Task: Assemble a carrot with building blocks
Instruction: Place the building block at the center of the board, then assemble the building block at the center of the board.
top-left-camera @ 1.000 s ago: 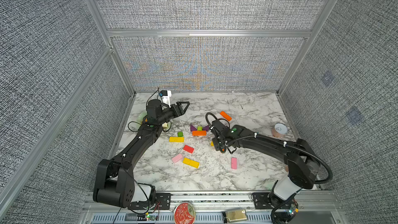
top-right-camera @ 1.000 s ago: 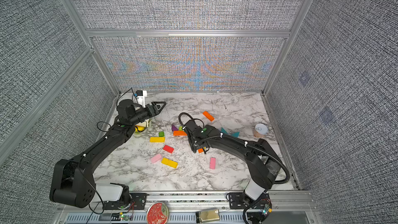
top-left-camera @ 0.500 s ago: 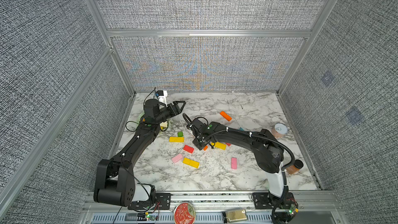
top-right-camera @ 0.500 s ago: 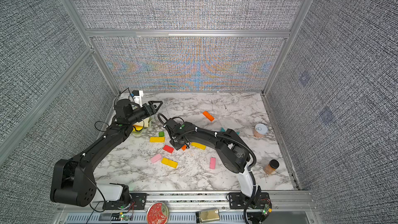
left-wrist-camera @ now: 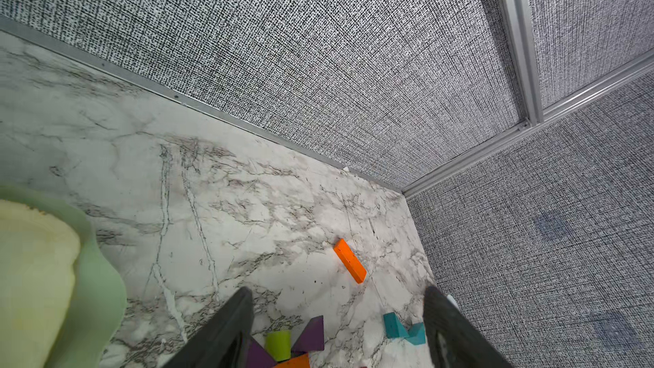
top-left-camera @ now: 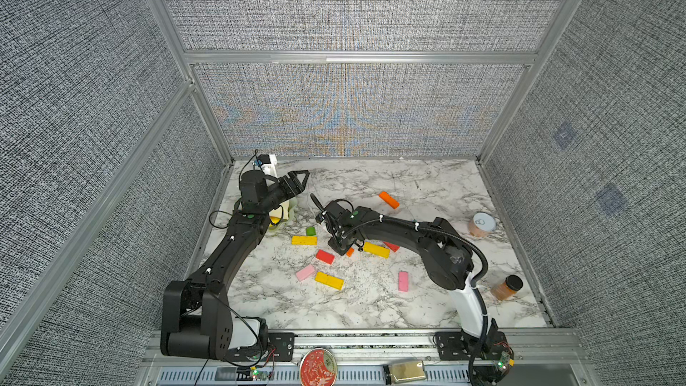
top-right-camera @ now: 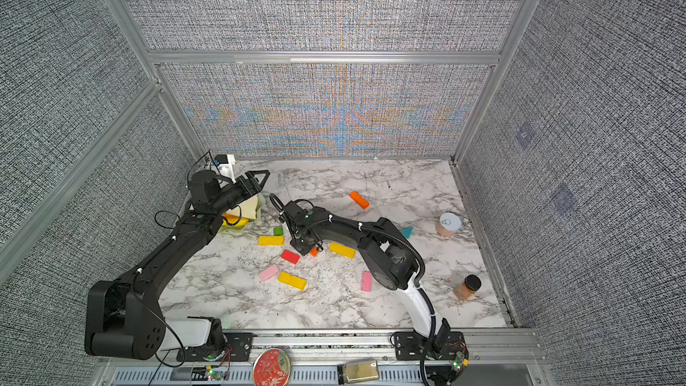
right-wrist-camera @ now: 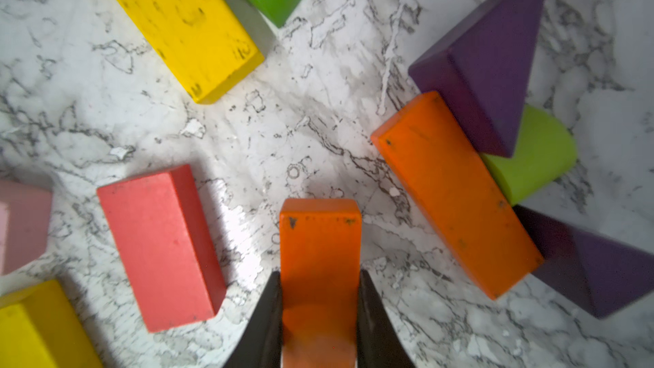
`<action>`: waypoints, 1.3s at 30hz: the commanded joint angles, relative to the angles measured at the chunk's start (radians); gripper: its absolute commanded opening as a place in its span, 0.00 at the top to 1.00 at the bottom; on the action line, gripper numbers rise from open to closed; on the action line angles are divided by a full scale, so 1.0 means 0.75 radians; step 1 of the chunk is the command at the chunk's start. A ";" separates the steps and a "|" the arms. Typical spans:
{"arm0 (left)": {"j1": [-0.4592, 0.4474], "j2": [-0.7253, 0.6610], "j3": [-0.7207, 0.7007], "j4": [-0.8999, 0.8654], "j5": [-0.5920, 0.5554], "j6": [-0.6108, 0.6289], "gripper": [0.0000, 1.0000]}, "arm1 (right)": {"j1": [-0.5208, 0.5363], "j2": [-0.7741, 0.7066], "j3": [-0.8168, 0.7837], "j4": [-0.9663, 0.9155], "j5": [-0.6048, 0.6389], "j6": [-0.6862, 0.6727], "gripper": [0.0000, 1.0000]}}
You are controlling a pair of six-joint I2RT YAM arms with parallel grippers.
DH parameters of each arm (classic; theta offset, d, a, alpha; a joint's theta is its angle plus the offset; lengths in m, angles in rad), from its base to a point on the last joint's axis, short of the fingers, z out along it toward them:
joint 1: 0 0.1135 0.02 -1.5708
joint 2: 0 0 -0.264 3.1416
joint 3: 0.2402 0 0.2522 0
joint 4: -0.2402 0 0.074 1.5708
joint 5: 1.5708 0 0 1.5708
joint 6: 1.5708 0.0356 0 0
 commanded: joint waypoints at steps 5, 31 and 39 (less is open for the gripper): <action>0.007 0.003 -0.002 0.005 0.005 0.008 0.23 | 0.000 -0.003 0.011 -0.026 0.028 -0.012 0.63; 0.007 0.021 -0.011 0.028 0.037 -0.025 0.23 | 0.006 -0.100 -0.173 -0.020 0.344 0.287 0.43; 0.006 0.018 -0.010 0.026 0.037 -0.023 0.23 | 0.000 -0.060 -0.106 -0.021 0.333 0.321 0.41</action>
